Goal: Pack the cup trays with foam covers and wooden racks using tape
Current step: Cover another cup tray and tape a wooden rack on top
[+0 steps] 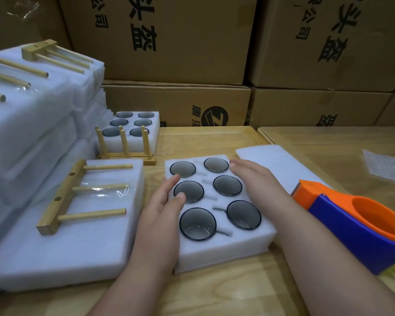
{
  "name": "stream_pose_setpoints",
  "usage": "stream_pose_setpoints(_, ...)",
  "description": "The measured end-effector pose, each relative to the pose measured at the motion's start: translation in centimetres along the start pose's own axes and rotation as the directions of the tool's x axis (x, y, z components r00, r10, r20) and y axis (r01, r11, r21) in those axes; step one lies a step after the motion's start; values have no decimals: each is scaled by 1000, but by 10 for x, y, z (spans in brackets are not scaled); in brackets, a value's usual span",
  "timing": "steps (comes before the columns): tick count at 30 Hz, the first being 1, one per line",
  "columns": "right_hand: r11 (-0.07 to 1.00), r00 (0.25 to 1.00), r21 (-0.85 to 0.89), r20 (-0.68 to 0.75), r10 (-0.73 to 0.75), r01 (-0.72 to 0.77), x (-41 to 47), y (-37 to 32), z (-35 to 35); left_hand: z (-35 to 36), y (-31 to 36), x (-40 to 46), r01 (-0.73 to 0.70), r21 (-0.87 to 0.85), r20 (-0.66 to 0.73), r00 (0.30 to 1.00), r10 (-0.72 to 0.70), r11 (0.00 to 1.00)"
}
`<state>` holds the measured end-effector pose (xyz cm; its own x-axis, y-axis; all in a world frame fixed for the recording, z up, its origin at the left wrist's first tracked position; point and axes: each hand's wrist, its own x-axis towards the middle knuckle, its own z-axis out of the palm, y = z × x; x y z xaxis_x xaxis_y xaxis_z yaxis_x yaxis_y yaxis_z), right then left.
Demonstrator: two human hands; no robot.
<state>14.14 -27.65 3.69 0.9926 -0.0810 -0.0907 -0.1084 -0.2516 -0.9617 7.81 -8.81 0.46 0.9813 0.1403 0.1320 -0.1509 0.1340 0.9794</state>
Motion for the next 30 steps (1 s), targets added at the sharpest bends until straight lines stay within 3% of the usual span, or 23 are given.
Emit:
stream_pose_setpoints(4,994,997,-109,68,25,-17,-3,-1,-3,0,2,1,110,-102,-52,992,-116,989)
stream_pose_setpoints(12,946,989,-315,93,111,-76,-8,-12,-19,3,5,1,98,-150,-170,978,-123,984)
stream_pose_setpoints(19,974,998,-221,-46,-52,40,-8,-15,-6,2,0,6,103,-72,-186,976,-114,992)
stream_pose_setpoints(22,962,999,-269,-40,37,-47,-8,-15,-3,2,0,5,109,-58,-183,976,-118,992)
stream_pose_setpoints(27,863,952,-409,-193,236,-297,7,-8,-3,4,3,3,144,-12,-209,967,-143,990)
stream_pose_setpoints(30,819,933,-455,-247,262,-350,4,-13,-2,5,5,1,145,7,-217,966,-140,989)
